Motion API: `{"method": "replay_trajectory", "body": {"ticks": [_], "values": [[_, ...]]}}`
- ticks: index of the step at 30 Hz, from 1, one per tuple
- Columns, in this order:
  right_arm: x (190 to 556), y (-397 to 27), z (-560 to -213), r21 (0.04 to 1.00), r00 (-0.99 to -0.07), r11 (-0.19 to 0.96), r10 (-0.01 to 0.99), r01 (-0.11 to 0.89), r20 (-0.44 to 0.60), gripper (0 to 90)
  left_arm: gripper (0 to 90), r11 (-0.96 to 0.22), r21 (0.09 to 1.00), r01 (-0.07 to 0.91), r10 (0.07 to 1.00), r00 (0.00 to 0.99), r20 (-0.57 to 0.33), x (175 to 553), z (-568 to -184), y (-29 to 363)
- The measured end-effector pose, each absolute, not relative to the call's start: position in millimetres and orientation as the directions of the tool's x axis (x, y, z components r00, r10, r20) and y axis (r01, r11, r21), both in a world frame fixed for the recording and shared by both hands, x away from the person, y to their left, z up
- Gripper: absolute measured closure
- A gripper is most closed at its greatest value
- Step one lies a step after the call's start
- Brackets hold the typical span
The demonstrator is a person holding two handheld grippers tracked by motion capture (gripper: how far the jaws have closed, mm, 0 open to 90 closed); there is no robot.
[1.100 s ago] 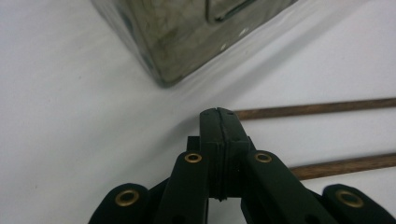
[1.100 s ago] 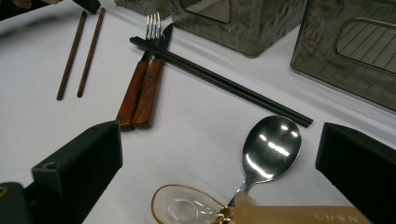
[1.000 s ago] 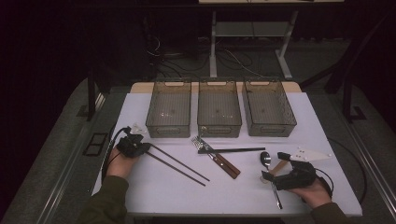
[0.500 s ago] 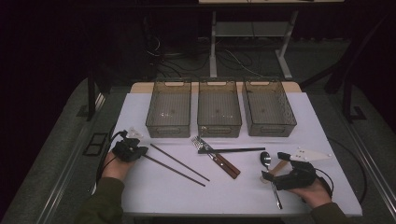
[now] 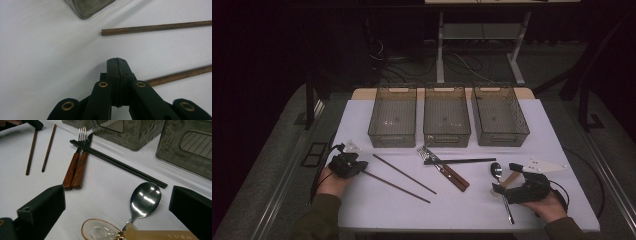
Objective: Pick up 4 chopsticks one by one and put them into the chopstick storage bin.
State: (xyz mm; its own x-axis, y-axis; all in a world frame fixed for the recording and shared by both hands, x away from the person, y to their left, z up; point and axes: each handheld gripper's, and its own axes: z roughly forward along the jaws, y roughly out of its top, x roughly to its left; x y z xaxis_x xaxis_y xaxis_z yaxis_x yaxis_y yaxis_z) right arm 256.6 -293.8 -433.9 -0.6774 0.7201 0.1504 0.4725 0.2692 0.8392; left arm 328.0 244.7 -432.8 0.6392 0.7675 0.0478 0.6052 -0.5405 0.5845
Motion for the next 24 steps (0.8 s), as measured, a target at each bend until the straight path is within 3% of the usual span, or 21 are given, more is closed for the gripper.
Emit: {"method": "replay_trajectory", "body": {"ticks": [6, 13, 24], "values": [[256.7, -293.7, -433.9, 0.839, -0.678, 0.27, 0.72, 0.472, 0.15, 0.5, 80.7, -0.537, 0.651, 0.536, 0.721, 0.692, 0.025, 318.7, -421.2, 232.2], [256.7, -293.2, -434.0, 0.839, -0.68, 0.271, 0.718, 0.471, 0.15, 0.4, 71.7, -0.605, 0.699, 0.381, 0.514, 0.857, -0.023, 293.2, -414.0, 177.1], [256.6, -292.8, -434.1, 0.839, -0.682, 0.272, 0.716, 0.472, 0.151, 0.5, 72.1, -0.7, 0.679, 0.223, 0.243, 0.968, -0.067, 269.3, -429.9, 110.3]]}}
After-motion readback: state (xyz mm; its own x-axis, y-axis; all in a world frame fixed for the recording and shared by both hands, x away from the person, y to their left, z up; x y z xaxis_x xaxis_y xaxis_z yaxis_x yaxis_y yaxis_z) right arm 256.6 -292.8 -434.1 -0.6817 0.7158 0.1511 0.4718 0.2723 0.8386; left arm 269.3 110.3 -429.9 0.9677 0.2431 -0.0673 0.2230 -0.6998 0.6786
